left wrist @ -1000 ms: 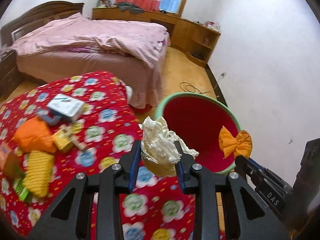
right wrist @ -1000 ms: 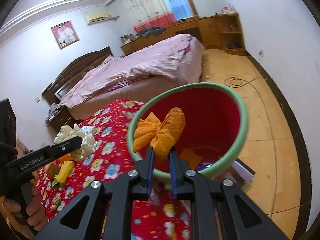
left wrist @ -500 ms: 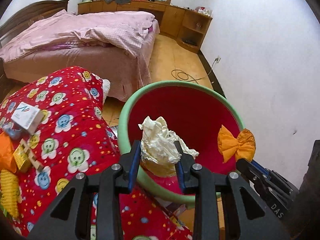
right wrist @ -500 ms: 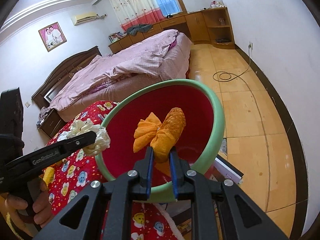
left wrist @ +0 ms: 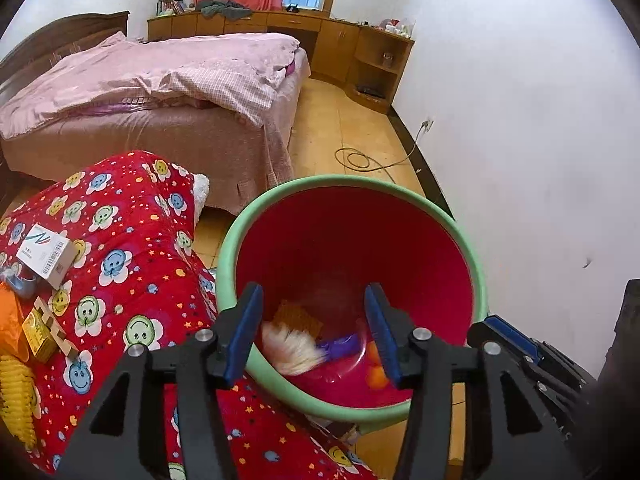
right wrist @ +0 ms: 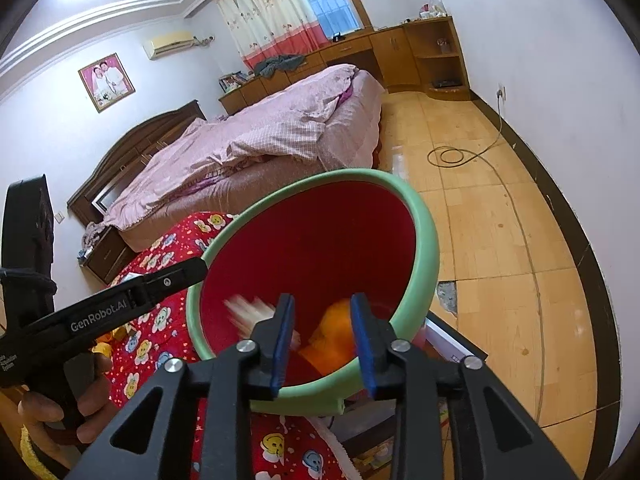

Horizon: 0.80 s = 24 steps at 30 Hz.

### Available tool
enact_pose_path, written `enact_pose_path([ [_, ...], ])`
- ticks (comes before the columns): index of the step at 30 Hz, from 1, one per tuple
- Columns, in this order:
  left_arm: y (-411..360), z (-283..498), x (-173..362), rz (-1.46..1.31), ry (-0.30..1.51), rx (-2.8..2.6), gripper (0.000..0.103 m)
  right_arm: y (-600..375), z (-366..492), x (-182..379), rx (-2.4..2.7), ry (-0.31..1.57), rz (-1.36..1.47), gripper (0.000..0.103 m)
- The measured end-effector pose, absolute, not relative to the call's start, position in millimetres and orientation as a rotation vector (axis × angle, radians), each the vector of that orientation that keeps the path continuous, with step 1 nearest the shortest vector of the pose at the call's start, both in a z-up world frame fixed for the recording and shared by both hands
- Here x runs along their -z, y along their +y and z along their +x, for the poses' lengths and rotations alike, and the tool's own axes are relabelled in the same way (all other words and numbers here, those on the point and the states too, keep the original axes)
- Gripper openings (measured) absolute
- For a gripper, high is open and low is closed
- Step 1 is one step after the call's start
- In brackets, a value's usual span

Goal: Collect trash
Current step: 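Open the left tool dropping the plastic while the right tool drops the bow, then move both tools back over the remaining trash on the blanket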

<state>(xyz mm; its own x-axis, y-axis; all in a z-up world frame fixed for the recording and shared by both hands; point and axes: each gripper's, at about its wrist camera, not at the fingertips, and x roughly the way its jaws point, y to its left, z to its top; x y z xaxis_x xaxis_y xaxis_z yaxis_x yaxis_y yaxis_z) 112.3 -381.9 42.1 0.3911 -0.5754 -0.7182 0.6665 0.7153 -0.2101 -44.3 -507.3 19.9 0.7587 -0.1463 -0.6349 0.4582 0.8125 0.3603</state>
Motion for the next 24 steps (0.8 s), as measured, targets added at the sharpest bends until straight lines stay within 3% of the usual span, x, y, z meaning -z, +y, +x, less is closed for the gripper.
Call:
enact_pose_path([
  [8,-357.2,104.6,-56.4,0.08,0.864,0.781,0.053,-491.0,-54.8,-29.3,0.336,0.595,0.525,0.037],
  [18,-291.1,89.4,-77.5,0.048,0.836,0.702,0.053,-458.2,-63.5,-47.5,0.298,0.564,0.503,0.055],
  [24,-241.3,81.0,-88.7,0.027,0.798,0.626,0.053,-433.2,-61.4,-51.9,0.256,0.562,0.488,0.057],
])
